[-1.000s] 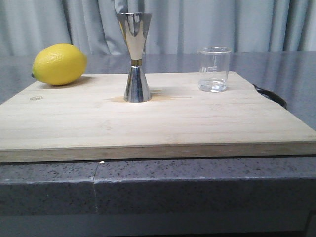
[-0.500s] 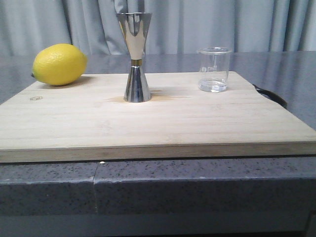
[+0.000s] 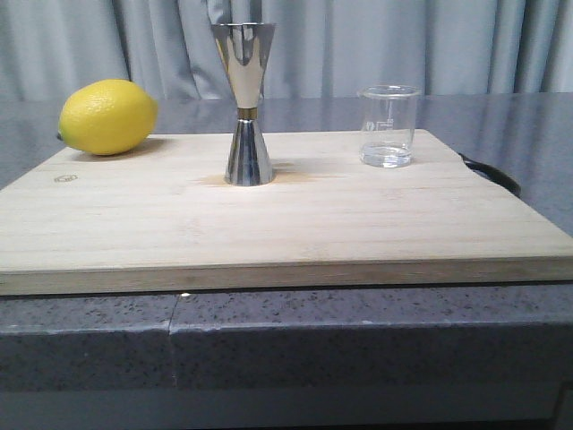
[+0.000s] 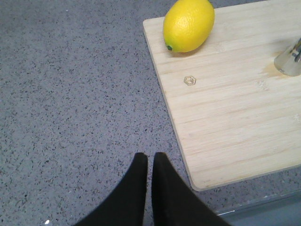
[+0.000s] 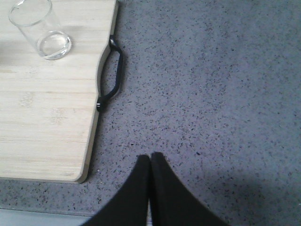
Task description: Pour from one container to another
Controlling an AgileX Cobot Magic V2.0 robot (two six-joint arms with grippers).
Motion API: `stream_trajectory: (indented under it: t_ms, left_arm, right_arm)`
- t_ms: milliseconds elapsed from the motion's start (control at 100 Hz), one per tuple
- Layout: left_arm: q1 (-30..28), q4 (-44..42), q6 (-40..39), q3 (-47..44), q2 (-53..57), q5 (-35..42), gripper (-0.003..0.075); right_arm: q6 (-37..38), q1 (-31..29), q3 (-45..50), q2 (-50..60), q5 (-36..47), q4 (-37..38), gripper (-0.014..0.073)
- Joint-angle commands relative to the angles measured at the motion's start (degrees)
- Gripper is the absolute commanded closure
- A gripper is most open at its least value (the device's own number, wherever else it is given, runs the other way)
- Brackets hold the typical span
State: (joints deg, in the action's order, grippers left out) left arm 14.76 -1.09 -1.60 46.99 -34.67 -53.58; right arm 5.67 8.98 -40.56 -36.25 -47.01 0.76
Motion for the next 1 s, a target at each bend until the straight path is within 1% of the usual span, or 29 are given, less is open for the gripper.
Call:
stream_trajectory:
  t_ms: [0, 460, 550, 620, 650, 690, 770, 780, 810, 890, 990]
  left_arm:
    - [0.04, 0.43, -0.54, 1.47, -0.19, 5.48, 0.0739]
    - [0.04, 0.43, -0.54, 1.35, 0.16, 5.85, 0.0739]
    - [-2.26, 1.09, -0.54, -0.54, 2.97, 8.25, 0.0739]
    - [-4.64, -0.75, -0.35, -3.91, 6.43, 13.02, 0.0739]
    - [-5.7, -0.94, -0.35, -5.89, 8.06, 16.32, 0.0739]
    - [-7.27, -1.04, -0.35, -9.26, 10.7, 20.16, 0.0739]
    - [-10.04, -1.04, -0.35, -17.14, 16.39, 30.73, 0.0739]
    - [-10.04, -1.04, -0.35, -17.82, 16.87, 30.73, 0.0739]
    - [-11.01, -1.04, -0.35, -20.59, 18.79, 34.45, 0.0739]
    - [-12.96, -0.19, -0.35, -28.66, 24.51, 41.3, 0.0739]
    - [-14.03, 1.09, -0.35, -36.41, 30.35, 45.72, 0.0739]
  right_arm:
    - [0.12, -0.39, -1.55, 0.09, 3.58, 0.88, 0.0656]
    - [0.12, -0.39, -1.55, 0.09, 2.72, 0.88, 0.0656]
    - [0.12, -0.39, -1.55, 0.09, 2.72, 0.88, 0.0656]
    - [0.12, -0.39, -1.55, 0.09, 2.72, 0.88, 0.0656]
    - [0.12, -0.39, -1.55, 0.09, 2.72, 0.88, 0.0656]
    - [0.12, -0.39, -1.55, 0.09, 2.72, 0.88, 0.0656]
    - [0.12, -0.39, -1.55, 0.09, 2.72, 0.88, 0.0656]
    - [0.12, -0.39, -1.55, 0.09, 2.72, 0.88, 0.0656]
    - [0.12, -0.39, -1.55, 0.09, 2.72, 0.88, 0.0656]
    - [0.12, -0.39, -1.55, 0.09, 2.72, 0.88, 0.0656]
    - [0.12, -0.39, -1.55, 0.09, 2.72, 0.88, 0.0656]
